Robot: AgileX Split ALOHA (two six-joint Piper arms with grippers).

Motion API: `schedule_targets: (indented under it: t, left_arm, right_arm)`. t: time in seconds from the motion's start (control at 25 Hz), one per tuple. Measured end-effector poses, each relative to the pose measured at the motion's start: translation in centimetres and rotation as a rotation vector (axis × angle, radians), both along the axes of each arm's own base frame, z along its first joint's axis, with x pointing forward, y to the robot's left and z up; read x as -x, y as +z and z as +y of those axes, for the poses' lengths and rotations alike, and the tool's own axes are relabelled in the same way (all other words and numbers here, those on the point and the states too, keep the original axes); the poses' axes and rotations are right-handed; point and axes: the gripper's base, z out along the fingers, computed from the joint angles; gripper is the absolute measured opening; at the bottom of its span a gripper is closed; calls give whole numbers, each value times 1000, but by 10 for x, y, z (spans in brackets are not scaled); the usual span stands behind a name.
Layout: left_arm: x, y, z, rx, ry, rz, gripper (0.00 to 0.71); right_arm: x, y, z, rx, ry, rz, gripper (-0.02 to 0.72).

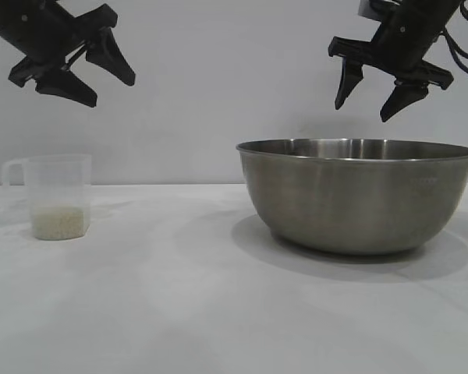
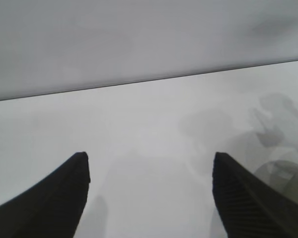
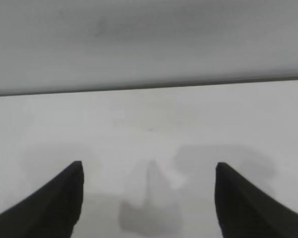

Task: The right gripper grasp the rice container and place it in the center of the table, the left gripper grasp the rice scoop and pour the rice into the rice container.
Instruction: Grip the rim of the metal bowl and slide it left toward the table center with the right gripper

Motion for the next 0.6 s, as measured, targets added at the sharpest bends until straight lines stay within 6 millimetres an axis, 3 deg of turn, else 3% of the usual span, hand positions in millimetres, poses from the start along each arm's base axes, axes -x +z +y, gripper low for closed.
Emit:
schedule_targets:
  t: [0.24,0.36,0.44,0.6]
  left_arm:
    - [0,0,0,0,-3,0,468]
    - [0,0,0,1,-5,1,468]
    - [0,0,-1,2,-7,1,468]
    - [0,0,-1,4,-7,2,468]
  right_arm:
    - [27,26,-6,101,78,134,472]
    - [40,27,-7,120,111,256,472]
    - [48,24,-8,133,133,347,410]
    - [55,23,-9,139,147,418,417]
